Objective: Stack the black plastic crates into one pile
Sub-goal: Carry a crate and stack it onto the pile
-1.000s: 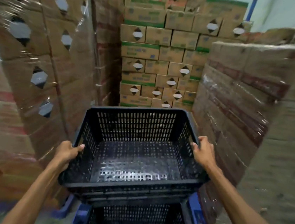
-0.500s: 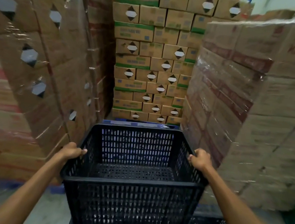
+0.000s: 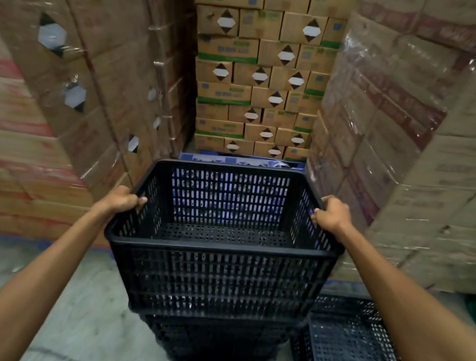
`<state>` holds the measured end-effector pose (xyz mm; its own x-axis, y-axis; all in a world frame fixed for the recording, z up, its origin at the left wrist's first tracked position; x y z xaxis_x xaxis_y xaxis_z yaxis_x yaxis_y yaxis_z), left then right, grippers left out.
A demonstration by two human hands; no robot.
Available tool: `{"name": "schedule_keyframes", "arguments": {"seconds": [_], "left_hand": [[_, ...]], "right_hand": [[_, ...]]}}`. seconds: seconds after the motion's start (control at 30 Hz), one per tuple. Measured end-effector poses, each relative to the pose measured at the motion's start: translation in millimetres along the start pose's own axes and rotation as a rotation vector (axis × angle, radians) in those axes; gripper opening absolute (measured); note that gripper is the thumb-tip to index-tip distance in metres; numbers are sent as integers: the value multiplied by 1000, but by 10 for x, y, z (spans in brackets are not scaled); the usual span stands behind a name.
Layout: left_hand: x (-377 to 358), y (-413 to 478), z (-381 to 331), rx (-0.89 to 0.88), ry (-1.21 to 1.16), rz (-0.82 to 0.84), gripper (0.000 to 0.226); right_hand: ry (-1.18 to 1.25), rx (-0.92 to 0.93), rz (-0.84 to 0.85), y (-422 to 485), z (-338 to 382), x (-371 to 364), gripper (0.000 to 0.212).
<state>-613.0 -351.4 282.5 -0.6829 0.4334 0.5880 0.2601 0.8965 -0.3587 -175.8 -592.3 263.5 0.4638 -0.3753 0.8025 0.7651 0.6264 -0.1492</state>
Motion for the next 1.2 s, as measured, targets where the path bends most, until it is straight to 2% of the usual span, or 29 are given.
{"name": "schedule_keyframes", "arguments": {"seconds": [0.23,0.53,0.77,1.0,1.2], "left_hand": [[-147,-35,0,-17,145,-44,45],[-122,-109,92,6,47,-86,40],[-97,-184,180,-44,-72,-76,22],[-293,-120,430,16,-128,-33,50],[-305,-35,519,38,-94,-99,38]], "right_hand": [[-20,-43,-69,-145,-329,-217,35],[37,7,-59,-54,-324,-168,37],[38,26,-81,-19,-303,-99,36],[-50,46,-154,-139,-308,-117,38],[-135,56,-194,-284,-267,-165,45]]}}
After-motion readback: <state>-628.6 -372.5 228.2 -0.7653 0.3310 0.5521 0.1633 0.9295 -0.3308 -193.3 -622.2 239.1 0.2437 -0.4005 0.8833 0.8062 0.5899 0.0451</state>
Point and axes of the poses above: each hand's wrist, its own y-axis towards the middle knuckle, its own x-axis out of the back of the hand, z = x × y, the point moved 1 cm from there along y, towards the middle knuckle, and after that the axes turned 5 degrees about -y, right-handed, at the moved point
